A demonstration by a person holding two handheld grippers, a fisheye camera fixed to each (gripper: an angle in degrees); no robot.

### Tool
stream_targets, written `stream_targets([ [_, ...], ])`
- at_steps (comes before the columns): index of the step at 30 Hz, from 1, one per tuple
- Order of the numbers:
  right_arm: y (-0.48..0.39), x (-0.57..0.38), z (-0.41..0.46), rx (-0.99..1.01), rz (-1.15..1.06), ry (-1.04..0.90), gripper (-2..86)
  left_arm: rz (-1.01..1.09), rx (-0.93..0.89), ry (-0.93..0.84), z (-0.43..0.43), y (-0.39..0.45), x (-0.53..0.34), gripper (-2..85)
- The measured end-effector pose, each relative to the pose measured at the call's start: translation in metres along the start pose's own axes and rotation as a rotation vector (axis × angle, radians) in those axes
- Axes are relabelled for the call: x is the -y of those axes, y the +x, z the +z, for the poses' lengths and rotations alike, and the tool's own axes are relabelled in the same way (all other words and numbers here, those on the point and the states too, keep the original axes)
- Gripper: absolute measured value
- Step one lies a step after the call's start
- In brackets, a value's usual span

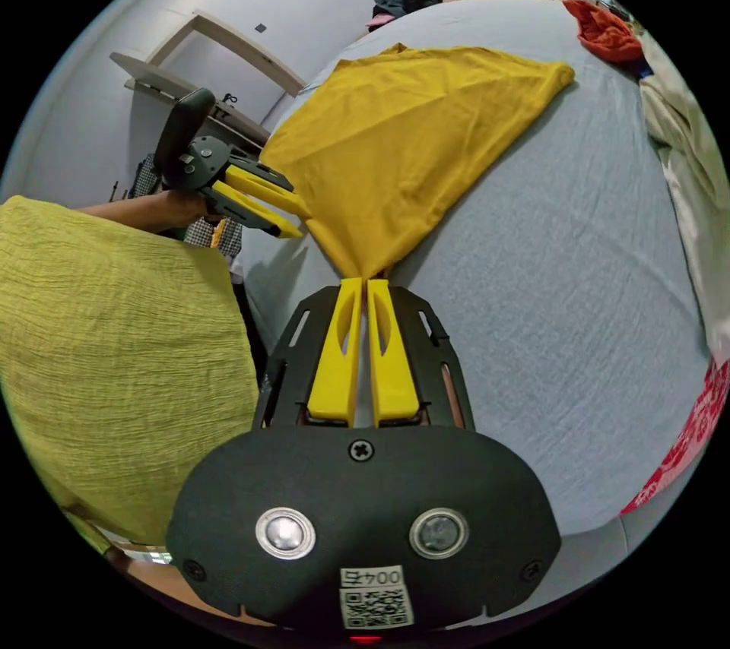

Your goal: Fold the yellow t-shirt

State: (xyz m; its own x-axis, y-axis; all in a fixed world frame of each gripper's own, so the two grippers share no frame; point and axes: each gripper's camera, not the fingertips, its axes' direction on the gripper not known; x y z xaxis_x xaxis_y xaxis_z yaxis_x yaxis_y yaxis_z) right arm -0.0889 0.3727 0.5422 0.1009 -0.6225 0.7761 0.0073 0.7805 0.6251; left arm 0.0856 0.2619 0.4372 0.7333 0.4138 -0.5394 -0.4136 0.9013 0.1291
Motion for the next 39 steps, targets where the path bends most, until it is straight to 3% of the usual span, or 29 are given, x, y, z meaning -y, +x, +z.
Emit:
stream_targets([
  [7,-0.012,0.005,0.03,-0.091,0.066,-0.07,-0.2,0.012,-0.017,0.005,0.008,0.004,0.003,8.3],
  [14,-0.058,0.053,0.05,-0.267,0.035,0.066,4.5,0.01,0.061,0.011,0.011,0.015,0.005,7.0],
  [21,-0.076,0.093,0.144,-0.514,0.022,-0.172,5.2,-0.016,0.149,0.018,0.007,0.021,0.002,3.4],
  [25,-0.086,0.1,0.173,-0.627,0.006,-0.138,4.3,-0.049,0.181,0.03,0.001,0.02,-0.002,2.2],
  [39,-0.057,0.141,0.203,-0.608,0.0,-0.185,3.0,-0.048,0.211,0.047,-0.044,-0.005,-0.023,1.3],
])
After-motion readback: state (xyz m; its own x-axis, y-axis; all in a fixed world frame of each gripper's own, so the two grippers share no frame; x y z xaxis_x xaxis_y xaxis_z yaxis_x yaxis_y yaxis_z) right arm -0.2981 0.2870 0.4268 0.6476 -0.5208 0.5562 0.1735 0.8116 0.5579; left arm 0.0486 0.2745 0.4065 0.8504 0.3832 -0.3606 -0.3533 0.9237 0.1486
